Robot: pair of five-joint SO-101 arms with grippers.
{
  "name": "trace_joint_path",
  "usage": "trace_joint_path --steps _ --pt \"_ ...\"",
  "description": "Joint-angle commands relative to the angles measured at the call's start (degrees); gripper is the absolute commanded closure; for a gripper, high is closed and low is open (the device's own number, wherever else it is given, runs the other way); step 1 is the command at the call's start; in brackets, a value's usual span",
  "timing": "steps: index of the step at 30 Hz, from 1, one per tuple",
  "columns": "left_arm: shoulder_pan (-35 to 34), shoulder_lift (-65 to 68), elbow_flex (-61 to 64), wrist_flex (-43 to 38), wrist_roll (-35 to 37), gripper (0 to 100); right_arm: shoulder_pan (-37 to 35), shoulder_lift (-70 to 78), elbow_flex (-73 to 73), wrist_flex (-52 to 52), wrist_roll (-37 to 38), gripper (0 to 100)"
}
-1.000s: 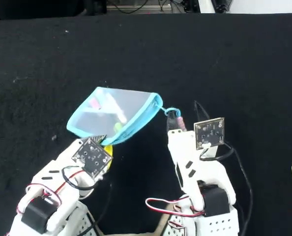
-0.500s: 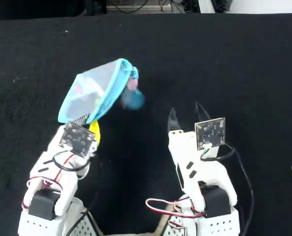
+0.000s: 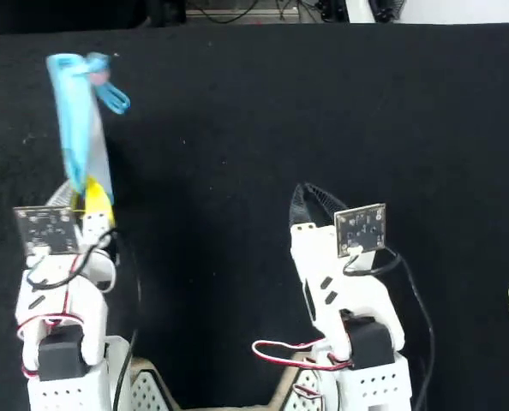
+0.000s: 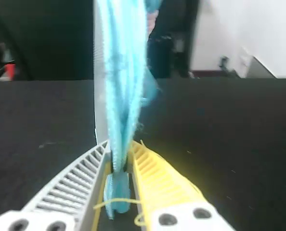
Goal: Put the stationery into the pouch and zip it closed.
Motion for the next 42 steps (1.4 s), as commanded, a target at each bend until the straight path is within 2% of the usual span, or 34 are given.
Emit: trace_joint_path --steps 1,5,11,19,22,34,38,40,42 --pt "-4.18 0.44 -1.63 -4.92 0.44 97 -0.26 -5.41 0.66 -1.85 0.26 98.6" --pt "-4.09 0.88 -1.98 -7.30 0.18 97 -0.26 -5.41 1.36 -1.85 0.26 98.6" --pt "-4.09 1.05 -4.88 -13.10 -8.88 97 -0.26 -5.41 2.33 -1.93 0.26 98.6" --pt "-3.47 3.16 -3.91 -15.47 -9.58 97 -0.26 -5.41 2.59 -2.02 0.26 98.5" --pt "-1.98 7.74 -3.91 -19.78 -9.49 97 -0.26 -5.41 2.59 -2.02 0.26 98.5" --pt "18.07 39.12 -15.60 -30.95 -9.23 97 -0.26 -5.41 2.68 -1.67 0.26 98.5" --pt "22.46 49.41 -21.14 -30.77 -8.70 97 -0.26 -5.41 2.68 -1.58 0.26 98.6" --pt "24.66 53.27 -22.73 -29.01 -4.75 97 -0.26 -5.41 2.68 -1.58 0.26 98.6" --pt "26.15 56.26 -25.01 -24.09 0.70 91 -0.26 -5.41 2.68 -1.58 0.26 98.6"
